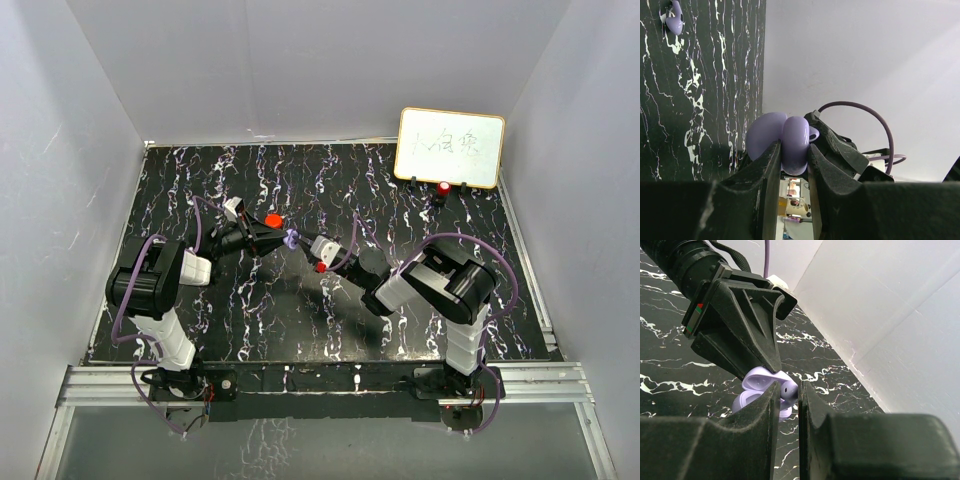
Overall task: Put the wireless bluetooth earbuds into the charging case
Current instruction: Place the earbud in the charging case.
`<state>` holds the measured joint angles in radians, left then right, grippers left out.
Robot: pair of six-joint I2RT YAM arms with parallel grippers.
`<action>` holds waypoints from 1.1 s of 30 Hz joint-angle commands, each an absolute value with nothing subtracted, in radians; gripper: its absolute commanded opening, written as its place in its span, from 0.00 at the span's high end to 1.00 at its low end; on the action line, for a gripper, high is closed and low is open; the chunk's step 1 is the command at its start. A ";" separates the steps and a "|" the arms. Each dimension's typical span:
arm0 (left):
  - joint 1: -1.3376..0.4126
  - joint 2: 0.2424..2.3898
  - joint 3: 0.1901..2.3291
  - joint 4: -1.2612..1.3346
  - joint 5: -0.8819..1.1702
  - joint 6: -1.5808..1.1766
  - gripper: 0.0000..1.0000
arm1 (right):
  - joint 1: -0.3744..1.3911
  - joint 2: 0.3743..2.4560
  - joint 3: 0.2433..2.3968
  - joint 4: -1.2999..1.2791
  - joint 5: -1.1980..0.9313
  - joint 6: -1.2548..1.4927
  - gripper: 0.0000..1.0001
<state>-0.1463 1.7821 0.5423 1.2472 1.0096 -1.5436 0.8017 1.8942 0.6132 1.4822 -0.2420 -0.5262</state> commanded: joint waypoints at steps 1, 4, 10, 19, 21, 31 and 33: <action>-0.150 1.718 0.573 1.246 1.013 -1.531 1.00 | 0.796 1.896 0.633 1.769 -0.266 -0.547 1.00; -0.150 1.721 0.578 1.240 1.009 -1.531 1.00 | 0.797 1.893 0.631 1.765 -0.276 -0.548 1.00; -0.150 1.727 0.585 1.236 1.001 -1.531 1.00 | 0.797 1.884 0.628 1.748 -0.291 -0.542 1.00; -0.150 1.732 0.596 1.239 0.993 -1.539 1.00 | 0.798 1.876 0.622 1.737 -0.297 -0.535 1.00; -0.150 1.733 0.599 1.238 0.991 -1.539 1.00 | 0.798 1.875 0.620 1.735 -0.298 -0.532 1.00; -0.150 1.740 0.603 1.245 0.985 -1.544 1.00 | 0.798 1.864 0.611 1.723 -0.297 -0.523 0.96; -0.151 1.740 0.604 1.247 0.983 -1.548 1.00 | 0.798 1.862 0.609 1.721 -0.296 -0.520 0.92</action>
<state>-0.1463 1.7813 0.5632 1.2217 0.9997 -1.5444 0.7963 1.8942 0.6121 1.4822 -0.2722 -0.5259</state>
